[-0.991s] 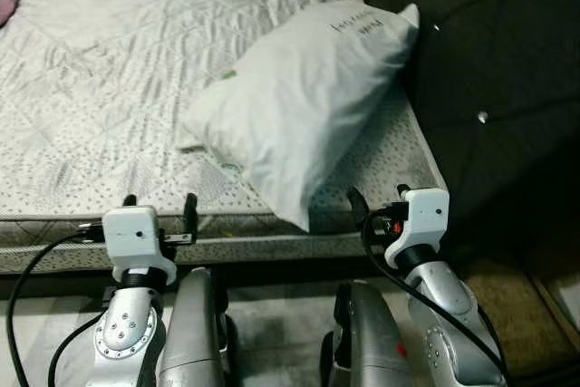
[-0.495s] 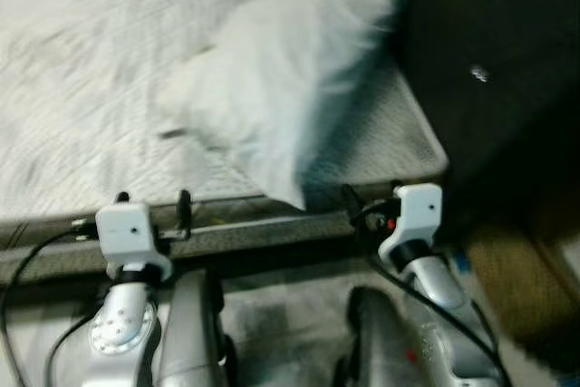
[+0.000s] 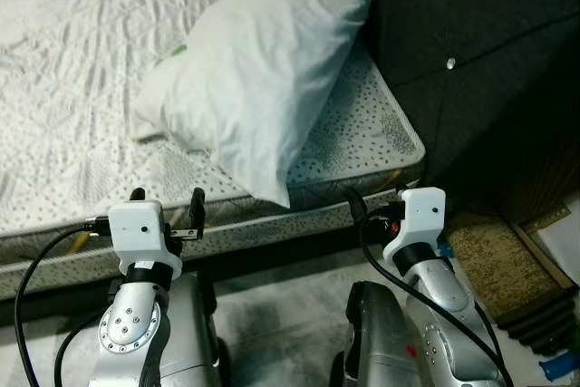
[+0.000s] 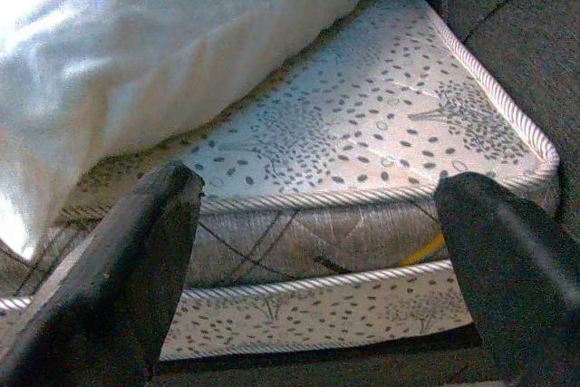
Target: Clean up the room
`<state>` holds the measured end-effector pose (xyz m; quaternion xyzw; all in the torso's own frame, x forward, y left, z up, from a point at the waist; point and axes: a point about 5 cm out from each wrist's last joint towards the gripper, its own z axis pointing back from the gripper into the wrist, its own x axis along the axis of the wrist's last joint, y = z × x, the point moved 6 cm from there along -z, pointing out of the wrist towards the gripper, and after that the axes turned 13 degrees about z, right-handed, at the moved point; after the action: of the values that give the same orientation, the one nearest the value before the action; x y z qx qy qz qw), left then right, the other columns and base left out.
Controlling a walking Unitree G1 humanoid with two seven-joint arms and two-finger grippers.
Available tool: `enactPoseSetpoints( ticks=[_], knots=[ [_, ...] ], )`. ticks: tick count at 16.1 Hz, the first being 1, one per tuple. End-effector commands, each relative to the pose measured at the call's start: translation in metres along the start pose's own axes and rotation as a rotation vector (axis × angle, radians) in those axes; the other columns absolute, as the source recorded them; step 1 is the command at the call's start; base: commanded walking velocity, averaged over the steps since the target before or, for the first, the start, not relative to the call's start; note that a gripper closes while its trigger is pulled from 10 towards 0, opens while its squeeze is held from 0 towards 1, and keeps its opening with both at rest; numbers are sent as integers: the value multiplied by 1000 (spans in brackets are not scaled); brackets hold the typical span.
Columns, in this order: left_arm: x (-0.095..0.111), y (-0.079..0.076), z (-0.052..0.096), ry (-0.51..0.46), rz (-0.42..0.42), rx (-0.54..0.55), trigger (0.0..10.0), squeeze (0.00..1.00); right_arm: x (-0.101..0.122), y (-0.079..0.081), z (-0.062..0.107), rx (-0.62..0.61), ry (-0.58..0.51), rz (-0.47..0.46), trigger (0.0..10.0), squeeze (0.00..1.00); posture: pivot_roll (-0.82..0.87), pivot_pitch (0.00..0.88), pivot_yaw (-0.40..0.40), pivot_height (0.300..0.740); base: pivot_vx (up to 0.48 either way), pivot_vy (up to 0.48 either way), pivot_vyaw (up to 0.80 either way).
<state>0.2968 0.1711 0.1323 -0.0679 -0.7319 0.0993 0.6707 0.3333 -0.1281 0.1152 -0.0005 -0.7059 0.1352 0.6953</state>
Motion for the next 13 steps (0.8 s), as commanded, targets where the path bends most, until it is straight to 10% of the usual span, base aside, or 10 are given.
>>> enactPoseSetpoints(
  ticks=[1, 13],
  knots=[
    [0, -1, 2, -2, 0, -6, 10000, 0, -2, 0, 1, 5, 1, 10, 10000, 0, -52, 242, -45, 536, 435, 0, 0],
    [-4, 1, 1, 10, -32, 17, 10000, 0, -3, 2, -1, 17, -4, 20, 10000, 0, -48, 253, -40, 536, 166, 0, 198]
  ],
)
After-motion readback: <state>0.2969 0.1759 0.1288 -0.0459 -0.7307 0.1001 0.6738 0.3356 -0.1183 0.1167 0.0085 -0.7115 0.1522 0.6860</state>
